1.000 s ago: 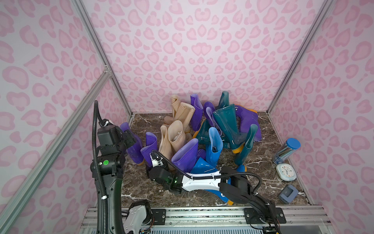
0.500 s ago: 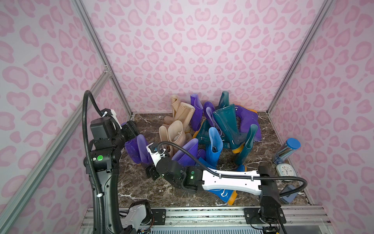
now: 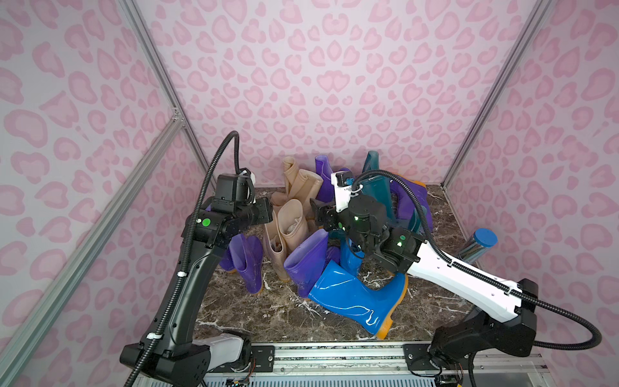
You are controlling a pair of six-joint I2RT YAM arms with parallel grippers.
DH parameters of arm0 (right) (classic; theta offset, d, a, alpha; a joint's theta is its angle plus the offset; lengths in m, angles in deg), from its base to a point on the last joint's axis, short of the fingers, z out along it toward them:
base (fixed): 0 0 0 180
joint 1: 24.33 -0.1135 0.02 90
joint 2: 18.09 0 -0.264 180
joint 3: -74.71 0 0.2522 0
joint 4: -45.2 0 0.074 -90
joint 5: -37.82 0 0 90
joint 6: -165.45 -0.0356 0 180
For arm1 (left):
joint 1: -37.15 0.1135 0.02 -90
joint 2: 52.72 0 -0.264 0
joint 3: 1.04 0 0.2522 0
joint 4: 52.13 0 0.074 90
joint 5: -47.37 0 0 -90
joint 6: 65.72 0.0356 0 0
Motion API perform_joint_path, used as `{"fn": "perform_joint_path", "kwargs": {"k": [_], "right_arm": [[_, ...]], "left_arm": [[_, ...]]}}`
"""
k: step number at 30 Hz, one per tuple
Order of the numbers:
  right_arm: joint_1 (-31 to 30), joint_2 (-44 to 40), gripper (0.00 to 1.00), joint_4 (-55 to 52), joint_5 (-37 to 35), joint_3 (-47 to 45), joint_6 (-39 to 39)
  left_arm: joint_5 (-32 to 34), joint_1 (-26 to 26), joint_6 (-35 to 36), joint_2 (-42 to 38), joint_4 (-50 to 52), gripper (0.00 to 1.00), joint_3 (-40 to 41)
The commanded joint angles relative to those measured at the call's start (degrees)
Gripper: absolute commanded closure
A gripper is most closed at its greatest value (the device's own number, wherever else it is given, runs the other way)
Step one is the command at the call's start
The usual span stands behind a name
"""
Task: Match and arrange rain boots in pairs
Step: Pair a pair of rain boots at the center of the board, then pick up the rain boot at the center of the board.
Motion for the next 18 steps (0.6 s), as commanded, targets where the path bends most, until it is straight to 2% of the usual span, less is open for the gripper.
{"fn": "perform_joint_path", "kwargs": {"k": [1,2,3,4,8,14,17,18], "right_arm": [[2.5,0.1,0.17,-0.4,6.0,-0.4,-0.7],[2.7,0.4,0.16,-0.2,6.1,-0.3,-0.3],[3.2,0.7,0.16,0.0,6.3,-0.1,0.0],[3.7,1.2,0.16,0.1,7.3,0.2,-0.1],[4.5,2.3,0.15,1.2,9.3,0.4,0.5],[6.7,1.8,0.15,3.4,12.1,-1.6,0.0],[7.4,1.1,0.15,4.4,12.8,-3.0,-0.2],[7.7,0.9,0.15,4.6,13.2,-3.4,-0.3]], "left_arm": [[5.3,-1.6,-4.1,0.0,3.8,0.43,-1.5],[3.1,-1.8,-4.9,-0.4,2.8,0.43,-0.9],[0.5,-2.2,-5.0,-0.7,1.5,0.16,-0.1],[-0.5,-2.7,-4.9,-0.4,1.8,0.0,-0.1],[2.8,-3.4,-6.0,0.5,5.2,0.01,0.8],[1.4,-4.3,-7.0,-0.4,2.5,0.0,5.0],[2.0,-4.4,-7.3,0.2,1.7,0.15,5.5],[2.2,-4.3,-7.2,0.6,1.8,0.27,5.6]]}}
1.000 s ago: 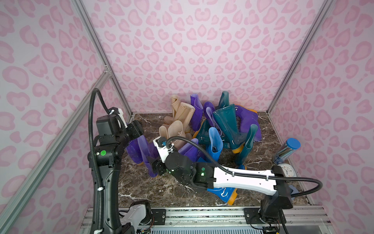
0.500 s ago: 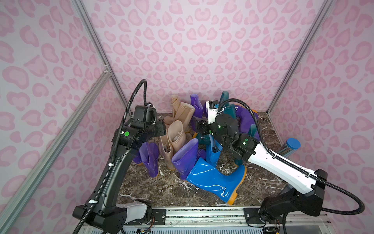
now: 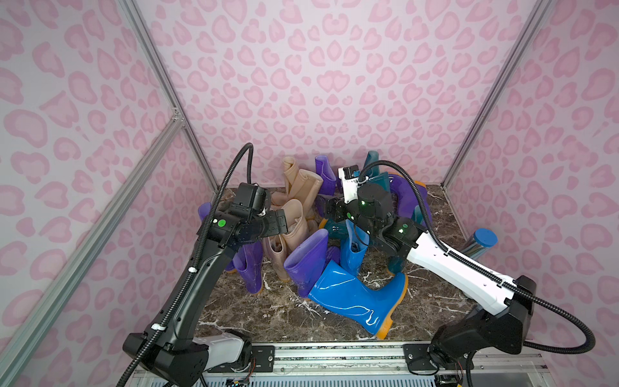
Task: Match and arrange rain boots in pairs
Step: Pick up the rain boot at the center of the board.
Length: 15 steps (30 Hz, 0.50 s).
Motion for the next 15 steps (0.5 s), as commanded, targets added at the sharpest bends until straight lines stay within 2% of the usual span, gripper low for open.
{"fn": "perform_joint_path", "kwargs": {"k": [1,2,3,4,6,8,10,12,15], "right_arm": [[0.7,-0.8,0.16,2.8,1.7,-1.2,-0.5],[0.9,-1.2,0.16,2.9,1.9,-1.6,-0.6],[1.1,-1.6,0.16,3.2,2.0,-2.2,-0.7],[1.3,-2.0,0.16,3.4,2.1,-2.7,-0.9],[1.6,-2.6,0.16,3.6,2.6,-3.5,-1.1],[1.8,-3.0,0.17,3.7,2.7,-4.0,-1.3],[2.0,-3.3,0.18,4.0,2.8,-4.4,-1.3],[2.2,-3.3,0.19,4.3,3.4,-4.7,-1.9],[2.2,-3.3,0.21,4.9,4.1,-4.8,-2.3]], "left_arm": [[0.7,0.0,-0.3,0.7,-1.9,0.34,0.5],[0.5,0.0,-0.4,0.9,-2.2,0.37,1.0],[0.0,0.0,-0.6,0.9,-2.7,0.48,1.7],[-0.4,0.0,-1.0,0.8,-3.2,0.54,2.3],[-1.6,0.0,-1.3,0.6,-3.8,0.5,3.4],[-1.9,0.0,-1.8,0.3,-3.4,0.39,3.8],[-2.9,0.0,-1.6,-0.3,-4.0,0.36,4.0],[-2.6,0.0,-1.6,-0.4,-3.8,0.38,4.8],[-2.5,0.0,-1.9,-0.7,-3.8,0.52,6.9]]}}
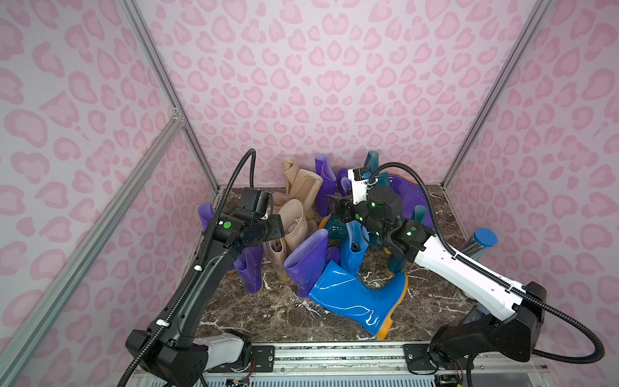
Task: Match and arrange rain boots in pairs
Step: Pick up the rain boot at the center of the board.
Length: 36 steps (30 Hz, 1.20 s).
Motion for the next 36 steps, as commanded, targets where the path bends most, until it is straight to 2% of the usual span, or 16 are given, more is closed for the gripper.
{"fn": "perform_joint_path", "kwargs": {"k": [1,6,9,11,17,21,28,32,33,34,36], "right_arm": [[0.0,-0.1,0.21,2.5,1.2,-0.4,-1.0],[0.0,-0.3,0.21,2.7,1.5,-0.6,-1.4],[0.0,-0.2,0.22,2.9,2.6,-0.6,-1.6],[0.0,-0.1,0.22,3.0,3.0,-0.6,-1.7],[-0.2,-0.2,0.22,3.3,4.0,-0.6,-1.5],[-0.4,-0.2,0.22,3.1,4.2,-0.6,-1.6],[-0.6,-0.1,0.22,3.6,4.5,-0.6,-1.9],[-0.8,-0.3,0.22,3.5,4.5,-0.6,-2.0],[-0.9,-0.5,0.22,3.4,4.5,-0.6,-1.9],[-0.8,-0.7,0.22,3.3,4.4,-0.6,-1.9],[-0.9,-1.3,0.22,3.5,4.1,-2.8,-1.8]], "left_arm": [[-0.6,0.0,-0.3,-0.7,-1.0,0.56,1.4],[0.5,0.0,-0.6,-3.4,0.0,0.58,1.8],[0.3,0.0,-0.7,-4.6,0.7,0.49,1.2],[-0.2,0.0,-0.7,-5.0,1.4,0.47,1.1],[-2.3,0.0,-1.2,-6.5,1.8,0.5,3.4],[-6.0,-0.1,-1.6,-8.1,2.4,0.5,3.8],[-8.1,-0.1,0.4,-8.6,2.4,0.51,6.0],[-7.0,-0.1,0.5,-8.0,0.4,0.59,7.8],[-6.9,-0.2,0.9,-7.7,0.2,0.63,7.8],[-6.6,-0.1,1.6,-7.2,0.2,0.73,7.7],[-5.5,-0.1,2.3,-6.6,0.3,0.8,7.6]]}}
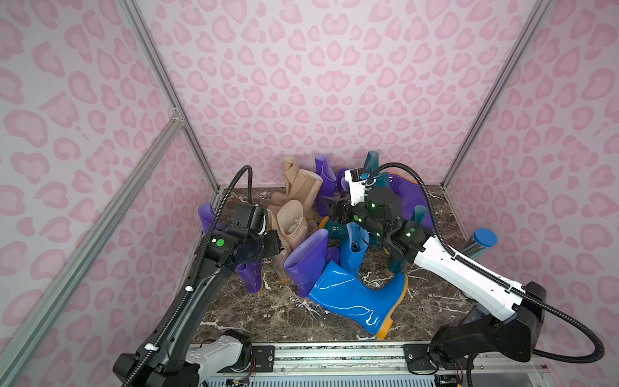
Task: Match and arrange rain boots in pairs
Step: Pick up the rain boot at the center of the board.
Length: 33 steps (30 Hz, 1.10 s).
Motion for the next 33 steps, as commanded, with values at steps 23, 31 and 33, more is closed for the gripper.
{"fn": "perform_joint_path", "kwargs": {"k": [23,31,33], "right_arm": [[-0.1,-4.6,0.23,0.4,-0.1,-3.4,0.5],[-0.1,-3.9,0.23,1.4,0.6,-3.7,0.2],[-0.1,-3.5,0.23,1.7,0.9,-3.7,-0.1]], "left_arm": [[9.2,8.6,20.9,15.2,-1.4,0.98,-23.9],[1.2,14.3,23.9,20.2,-8.0,0.98,-29.4],[1.1,15.6,25.7,21.8,-10.5,0.98,-30.2]]}}
